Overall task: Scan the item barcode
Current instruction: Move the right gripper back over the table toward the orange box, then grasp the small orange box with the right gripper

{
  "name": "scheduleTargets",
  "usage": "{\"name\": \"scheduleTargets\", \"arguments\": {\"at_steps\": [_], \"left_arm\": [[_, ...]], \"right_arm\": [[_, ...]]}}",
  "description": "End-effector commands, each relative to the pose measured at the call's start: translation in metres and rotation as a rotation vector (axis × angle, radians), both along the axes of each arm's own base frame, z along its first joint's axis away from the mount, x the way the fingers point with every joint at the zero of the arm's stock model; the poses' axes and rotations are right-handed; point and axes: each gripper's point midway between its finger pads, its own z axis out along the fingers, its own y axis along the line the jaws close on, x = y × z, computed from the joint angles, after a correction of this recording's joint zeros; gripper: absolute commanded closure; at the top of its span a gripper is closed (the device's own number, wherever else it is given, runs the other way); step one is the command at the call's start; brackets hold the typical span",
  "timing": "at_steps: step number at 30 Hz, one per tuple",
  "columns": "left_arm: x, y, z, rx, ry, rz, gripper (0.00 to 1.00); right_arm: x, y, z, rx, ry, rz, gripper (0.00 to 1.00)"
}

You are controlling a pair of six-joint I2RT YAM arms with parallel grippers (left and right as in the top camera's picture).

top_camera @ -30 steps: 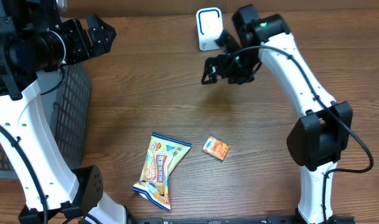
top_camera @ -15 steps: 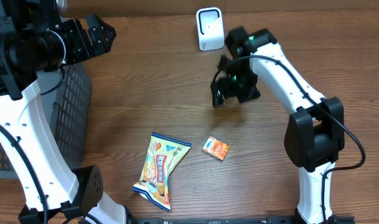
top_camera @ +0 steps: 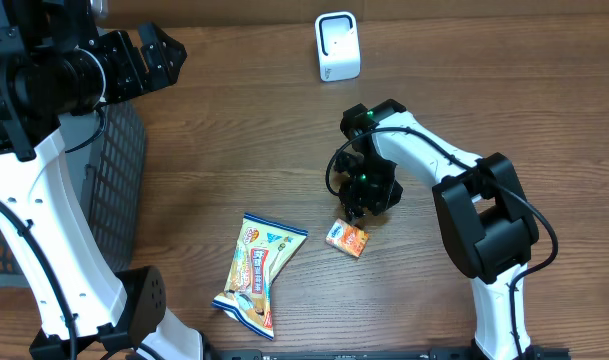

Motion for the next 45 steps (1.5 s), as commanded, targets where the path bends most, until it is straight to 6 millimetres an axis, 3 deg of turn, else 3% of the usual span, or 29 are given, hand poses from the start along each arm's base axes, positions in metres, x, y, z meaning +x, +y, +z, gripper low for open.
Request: {"name": "scheduleTargets", "arguments": {"at_steps": [1, 3, 5, 11, 16, 19, 24, 31, 33, 34, 35, 37, 41, 45], "left_arm": [[-0.002, 0.000, 0.005, 0.001, -0.020, -0.008, 0.00], [-0.002, 0.000, 0.005, 0.001, -0.020, -0.008, 0.00], [-0.002, 0.000, 0.005, 0.001, -0.020, -0.008, 0.00], [-0.002, 0.000, 0.005, 0.001, -0.020, -0.008, 0.00], [-0.002, 0.000, 0.005, 0.001, -0.020, -0.008, 0.00], [-0.002, 0.000, 0.005, 0.001, -0.020, -0.008, 0.00], [-0.002, 0.000, 0.005, 0.001, -0.020, -0.008, 0.00], [-0.002, 0.000, 0.005, 0.001, -0.020, -0.008, 0.00], [-0.002, 0.000, 0.005, 0.001, -0.020, -0.008, 0.00], [-0.002, 0.000, 0.005, 0.000, -0.020, -0.008, 0.00], [-0.002, 0.000, 0.005, 0.001, -0.020, -0.008, 0.00], [-0.002, 0.000, 0.005, 0.001, -0.020, -0.008, 0.00], [-0.002, 0.000, 0.005, 0.001, -0.020, -0.008, 0.00], [-0.002, 0.000, 0.005, 0.001, -0.020, -0.008, 0.00]], "right_arm": [[0.004, -0.001, 0.012, -0.050, -0.015, -0.023, 0.44], [0.017, -0.016, 0.025, -0.198, -0.102, -0.068, 0.41], [0.024, -0.015, 0.044, -0.283, -0.219, -0.057, 0.38], [-0.009, 0.013, 0.071, -0.416, -0.381, 0.087, 0.36], [-0.032, 0.046, 0.057, -0.423, -0.491, 0.217, 0.34], [-0.038, 0.049, 0.043, -0.443, -0.534, 0.269, 0.35], [-0.044, 0.039, 0.034, -0.482, -0.529, 0.268, 0.44], [-0.049, 0.033, 0.017, -0.485, -0.518, 0.266, 0.49], [-0.050, 0.032, 0.013, -0.489, -0.521, 0.248, 0.57], [-0.050, 0.032, 0.012, -0.487, -0.523, 0.247, 0.69], [-0.048, 0.032, 0.014, -0.490, -0.531, 0.244, 0.80], [-0.045, 0.034, 0.017, -0.487, -0.539, 0.231, 0.92], [-0.033, 0.045, 0.039, -0.457, -0.548, 0.134, 0.96], [-0.026, 0.069, 0.057, -0.308, -0.465, 0.058, 0.96]]}}
